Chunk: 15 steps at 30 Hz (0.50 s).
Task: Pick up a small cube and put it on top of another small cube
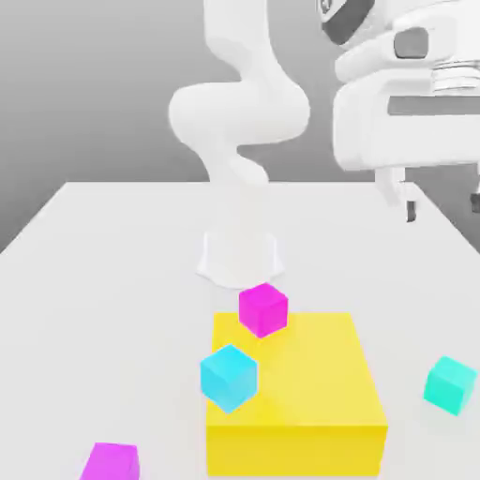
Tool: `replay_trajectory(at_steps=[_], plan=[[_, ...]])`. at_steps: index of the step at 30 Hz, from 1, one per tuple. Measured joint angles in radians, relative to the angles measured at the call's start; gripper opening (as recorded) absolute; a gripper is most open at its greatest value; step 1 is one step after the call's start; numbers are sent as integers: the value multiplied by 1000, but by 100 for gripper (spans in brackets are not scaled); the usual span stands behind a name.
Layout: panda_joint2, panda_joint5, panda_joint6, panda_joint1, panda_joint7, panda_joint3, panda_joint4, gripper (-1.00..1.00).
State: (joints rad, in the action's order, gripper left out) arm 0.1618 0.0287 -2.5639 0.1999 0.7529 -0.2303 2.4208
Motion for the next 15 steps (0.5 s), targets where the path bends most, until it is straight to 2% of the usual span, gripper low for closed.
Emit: replay_trajectory(at_steps=[10,15], plan=[[-373,133,-145,169,58,-66,65,0],[-555,242,-272,250,135,16,38,0]])
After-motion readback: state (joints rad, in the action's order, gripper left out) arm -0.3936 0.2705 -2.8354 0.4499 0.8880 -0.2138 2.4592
